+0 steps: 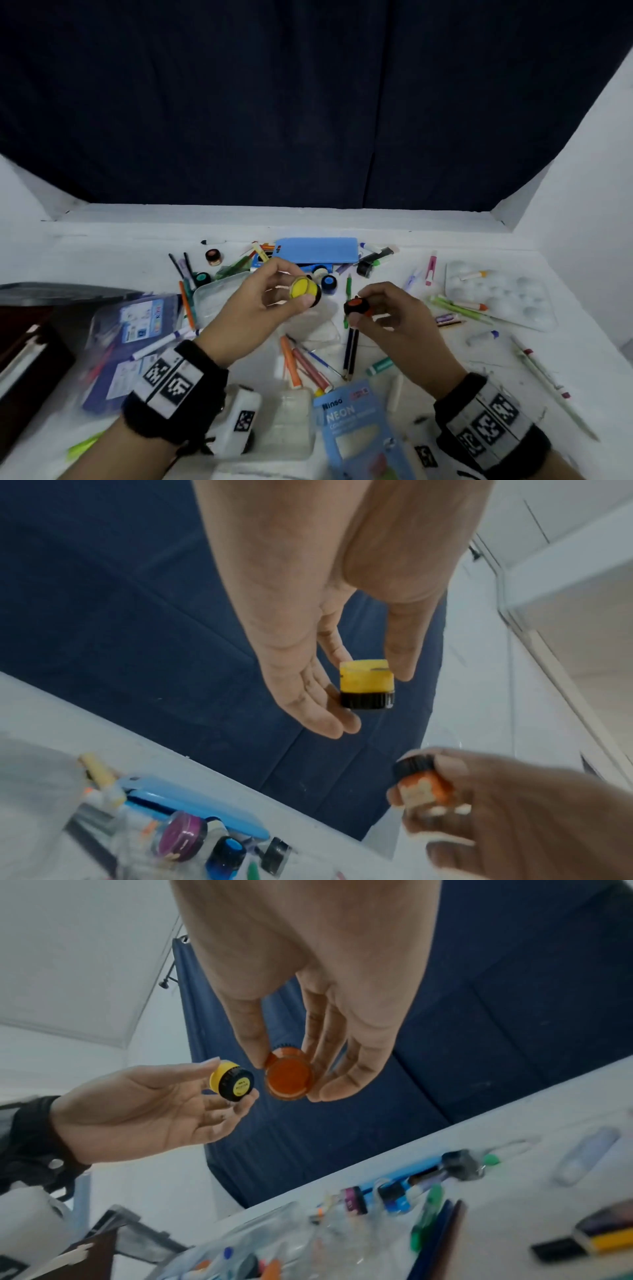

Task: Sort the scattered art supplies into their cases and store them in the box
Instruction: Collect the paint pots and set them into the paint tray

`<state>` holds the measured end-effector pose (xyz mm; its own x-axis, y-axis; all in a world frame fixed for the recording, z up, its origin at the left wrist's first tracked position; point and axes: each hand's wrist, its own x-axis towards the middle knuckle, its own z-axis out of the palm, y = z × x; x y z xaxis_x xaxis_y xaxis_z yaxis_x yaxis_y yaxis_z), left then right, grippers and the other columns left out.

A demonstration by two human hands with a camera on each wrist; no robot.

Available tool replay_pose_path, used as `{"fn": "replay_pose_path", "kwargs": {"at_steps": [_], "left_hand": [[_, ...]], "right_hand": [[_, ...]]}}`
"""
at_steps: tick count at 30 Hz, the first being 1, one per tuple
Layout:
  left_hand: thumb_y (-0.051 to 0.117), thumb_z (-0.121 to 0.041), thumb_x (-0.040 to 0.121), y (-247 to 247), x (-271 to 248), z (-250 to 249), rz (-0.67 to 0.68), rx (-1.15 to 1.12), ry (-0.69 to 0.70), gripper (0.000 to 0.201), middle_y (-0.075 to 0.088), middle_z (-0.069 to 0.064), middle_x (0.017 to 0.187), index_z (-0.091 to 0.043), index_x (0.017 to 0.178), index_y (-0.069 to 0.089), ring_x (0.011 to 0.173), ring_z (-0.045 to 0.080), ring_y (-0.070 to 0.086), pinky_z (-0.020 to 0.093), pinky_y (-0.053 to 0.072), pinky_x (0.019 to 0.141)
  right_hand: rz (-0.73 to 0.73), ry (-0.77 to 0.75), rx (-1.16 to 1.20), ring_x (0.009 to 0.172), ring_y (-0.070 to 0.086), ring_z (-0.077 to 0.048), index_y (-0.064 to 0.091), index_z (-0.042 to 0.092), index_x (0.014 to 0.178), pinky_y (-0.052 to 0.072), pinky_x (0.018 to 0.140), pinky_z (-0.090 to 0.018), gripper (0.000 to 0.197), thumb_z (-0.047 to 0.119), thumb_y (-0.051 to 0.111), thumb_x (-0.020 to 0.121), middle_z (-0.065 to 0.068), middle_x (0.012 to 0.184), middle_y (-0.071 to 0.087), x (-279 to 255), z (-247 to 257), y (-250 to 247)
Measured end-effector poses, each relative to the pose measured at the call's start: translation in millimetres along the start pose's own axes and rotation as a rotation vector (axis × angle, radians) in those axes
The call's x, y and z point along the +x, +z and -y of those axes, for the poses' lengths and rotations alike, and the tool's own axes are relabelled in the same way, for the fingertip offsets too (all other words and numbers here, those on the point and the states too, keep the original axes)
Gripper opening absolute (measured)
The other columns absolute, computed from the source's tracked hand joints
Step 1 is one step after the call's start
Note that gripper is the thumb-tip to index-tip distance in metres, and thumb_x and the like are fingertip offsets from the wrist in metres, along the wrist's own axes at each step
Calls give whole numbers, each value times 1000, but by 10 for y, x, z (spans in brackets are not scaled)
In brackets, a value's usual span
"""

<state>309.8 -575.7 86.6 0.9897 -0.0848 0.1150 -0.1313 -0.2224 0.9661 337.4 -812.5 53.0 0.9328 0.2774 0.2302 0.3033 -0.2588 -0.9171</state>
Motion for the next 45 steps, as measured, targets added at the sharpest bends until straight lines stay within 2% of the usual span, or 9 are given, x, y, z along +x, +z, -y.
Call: {"fn": "replay_pose_path", "kwargs": {"at_steps": [5, 10, 12, 16, 20, 24, 29, 39, 45], "left_hand": [[77, -29, 85, -182, -628, 160, -55, -15, 27, 30, 65, 17, 102, -15, 110, 67, 90, 46, 60, 51, 51, 86], [81, -56, 72, -274, -1155, 502, -79, 260, -34, 42, 69, -6, 84, -30, 104, 74, 67, 14, 56, 32, 49, 68], [79, -58, 71, -273, -1282, 604, -59, 415, -25, 37, 70, -17, 89, -34, 99, 74, 72, -2, 59, 19, 48, 70], [55, -73, 80, -242, -1345, 732, 29, 714, 36, 52, 60, -17, 92, -34, 111, 69, 85, -4, 53, 7, 38, 75], [39, -73, 85, -169, -1280, 767, 163, 884, 43, 61, 42, -14, 99, -36, 129, 59, 92, 4, 45, 15, 36, 82], [56, -57, 91, -79, -1186, 742, 284, 973, -49, 50, 45, -7, 114, -36, 136, 52, 101, 16, 51, 24, 37, 91], [72, -55, 81, -79, -1090, 796, 270, 893, -49, 48, 56, -10, 104, -30, 121, 65, 100, 14, 57, 23, 38, 87], [64, -43, 91, -41, -1078, 773, 409, 1014, -47, 30, 59, -14, 115, -34, 119, 61, 113, 10, 47, 34, 28, 90], [72, -42, 85, -90, -944, 769, 487, 950, -91, 31, 68, -10, 107, -31, 114, 68, 103, 15, 59, 36, 40, 98]], "right_hand": [[106, 2, 39, 81, 70, -5, 68, 24, 106, 54, 75, -18, 29, 14, 79, 81, 9, 92, 74, -338, 42, 440], [292, -200, -175, 86, 64, -5, 69, 28, 96, 50, 76, -18, 19, 20, 74, 80, 15, 91, 67, -545, 14, 723], [368, -226, -273, 84, 61, -4, 66, 28, 91, 49, 77, -23, 13, 26, 70, 80, 15, 87, 64, -579, -16, 758], [428, -244, -444, 82, 57, -4, 62, 29, 91, 48, 77, -30, 15, 39, 64, 80, 14, 85, 62, -619, -44, 806], [469, -221, -533, 89, 54, -4, 62, 29, 97, 47, 83, -30, 22, 42, 64, 81, 14, 92, 62, -623, -71, 842], [553, -194, -606, 96, 55, -8, 64, 24, 101, 47, 88, -32, 23, 38, 65, 83, 10, 100, 64, -630, -43, 856], [631, -168, -607, 99, 58, -10, 66, 22, 103, 48, 90, -33, 24, 38, 65, 85, 7, 103, 67, -617, -11, 821], [695, -188, -712, 95, 58, -13, 66, 26, 99, 50, 85, -38, 20, 40, 64, 85, 6, 98, 65, -588, -9, 862], [720, -185, -797, 95, 56, -13, 67, 27, 105, 48, 81, -35, 24, 42, 65, 85, 4, 99, 65, -538, 55, 883]]}}
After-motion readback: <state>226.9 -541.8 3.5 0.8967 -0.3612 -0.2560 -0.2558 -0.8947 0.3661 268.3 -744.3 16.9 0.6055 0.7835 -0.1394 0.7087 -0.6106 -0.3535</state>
